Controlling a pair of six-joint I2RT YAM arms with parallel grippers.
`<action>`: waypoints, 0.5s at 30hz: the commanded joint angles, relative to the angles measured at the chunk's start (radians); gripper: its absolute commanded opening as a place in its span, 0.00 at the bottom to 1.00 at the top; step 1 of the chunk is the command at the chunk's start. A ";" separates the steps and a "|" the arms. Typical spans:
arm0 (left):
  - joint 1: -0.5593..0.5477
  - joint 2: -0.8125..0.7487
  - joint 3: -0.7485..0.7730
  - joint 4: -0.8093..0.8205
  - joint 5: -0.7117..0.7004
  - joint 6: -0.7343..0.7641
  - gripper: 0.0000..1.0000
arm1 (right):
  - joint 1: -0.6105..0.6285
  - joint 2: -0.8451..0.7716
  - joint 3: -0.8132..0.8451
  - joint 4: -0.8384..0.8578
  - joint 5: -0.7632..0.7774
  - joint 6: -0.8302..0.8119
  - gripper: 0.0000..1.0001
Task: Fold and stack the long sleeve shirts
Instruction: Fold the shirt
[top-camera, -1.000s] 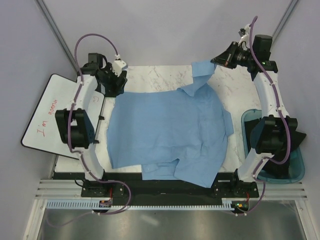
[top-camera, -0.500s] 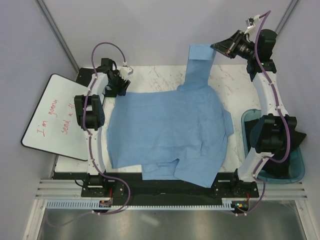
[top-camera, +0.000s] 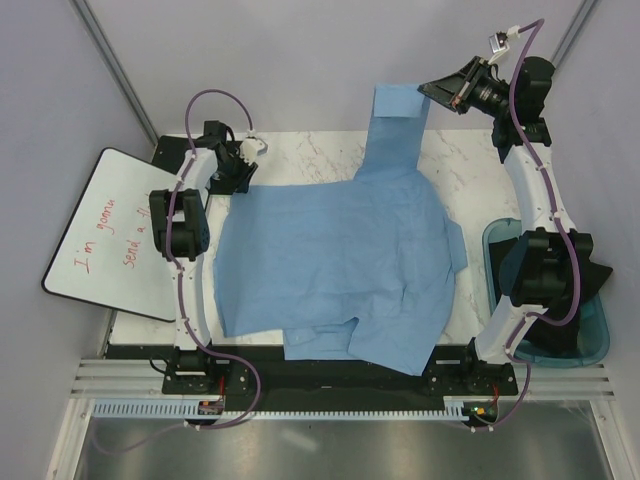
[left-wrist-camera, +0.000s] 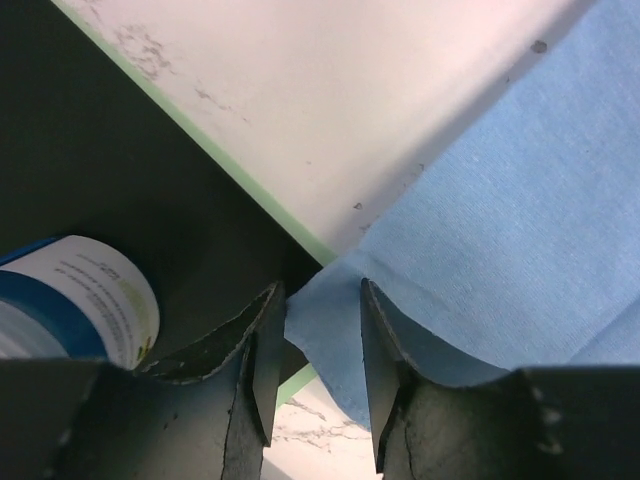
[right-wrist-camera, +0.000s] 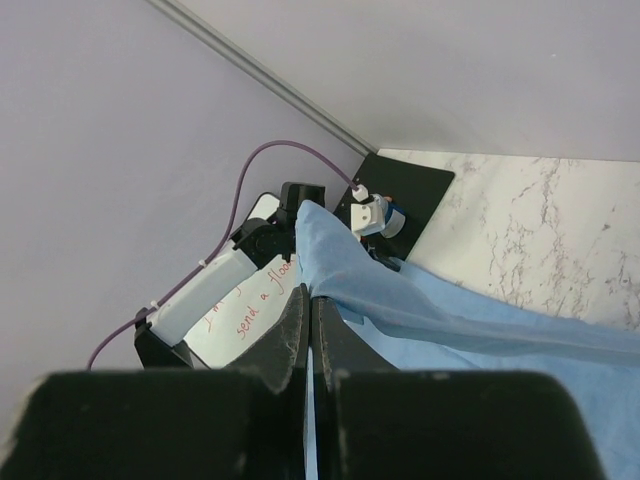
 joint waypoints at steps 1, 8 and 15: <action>-0.006 -0.021 -0.028 0.008 0.019 0.045 0.44 | 0.004 -0.058 0.002 0.050 -0.028 0.015 0.00; -0.006 0.022 -0.005 0.010 -0.025 0.057 0.42 | 0.005 -0.058 -0.004 0.052 -0.037 0.018 0.00; -0.007 -0.036 -0.013 0.008 0.047 0.043 0.09 | 0.004 -0.058 0.017 0.053 -0.043 0.025 0.00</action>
